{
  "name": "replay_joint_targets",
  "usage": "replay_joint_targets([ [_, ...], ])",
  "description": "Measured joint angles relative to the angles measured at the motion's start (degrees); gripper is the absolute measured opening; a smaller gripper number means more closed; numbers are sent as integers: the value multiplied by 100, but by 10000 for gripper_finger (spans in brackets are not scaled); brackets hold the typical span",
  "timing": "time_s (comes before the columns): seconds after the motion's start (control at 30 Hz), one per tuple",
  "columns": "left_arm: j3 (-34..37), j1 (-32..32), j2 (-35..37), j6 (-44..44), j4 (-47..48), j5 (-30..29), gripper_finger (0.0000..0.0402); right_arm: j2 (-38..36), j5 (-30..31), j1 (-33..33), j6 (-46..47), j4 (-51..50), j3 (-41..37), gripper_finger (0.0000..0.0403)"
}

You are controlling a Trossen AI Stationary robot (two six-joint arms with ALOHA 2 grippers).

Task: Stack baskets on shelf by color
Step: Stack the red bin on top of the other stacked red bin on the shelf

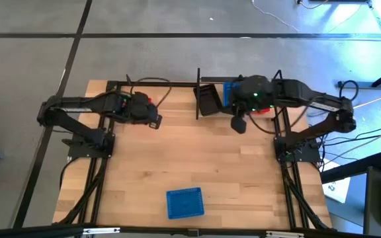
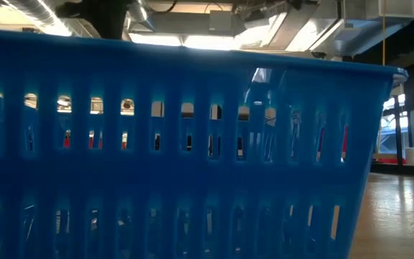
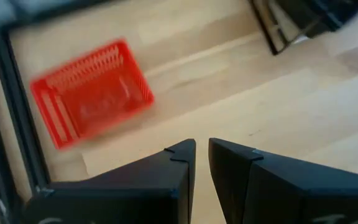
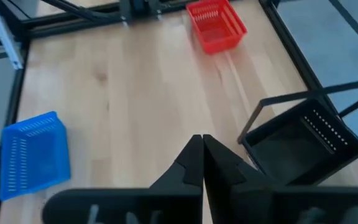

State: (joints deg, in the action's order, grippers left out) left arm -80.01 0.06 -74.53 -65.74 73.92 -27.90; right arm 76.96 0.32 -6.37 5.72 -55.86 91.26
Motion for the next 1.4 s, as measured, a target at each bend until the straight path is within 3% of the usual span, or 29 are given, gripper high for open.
replay_joint_targets([
  [0.2,0,759,-213,-279,45,893,37,-305,2,144,-22,-24,0,0],
  [0.37,0,1248,-491,646,68,879,37,-440,4,148,-131,-62,0,0],
  [0.63,0,1554,-822,1095,44,769,3,-484,-107,148,-324,-346,0,0],
  [0.93,0,1917,-1356,1209,324,1107,46,-482,-498,148,-494,-365,0,0],
  [1.03,0,2074,-1555,1152,294,1213,50,-482,-498,148,-495,-365,0,0],
  [1.2,-2,2425,-1980,1536,182,1982,50,-480,-503,148,-585,-388,0,0],
  [1.4,2,2858,-2395,1643,-208,2143,51,-480,-507,148,-599,-402,0,0],
])
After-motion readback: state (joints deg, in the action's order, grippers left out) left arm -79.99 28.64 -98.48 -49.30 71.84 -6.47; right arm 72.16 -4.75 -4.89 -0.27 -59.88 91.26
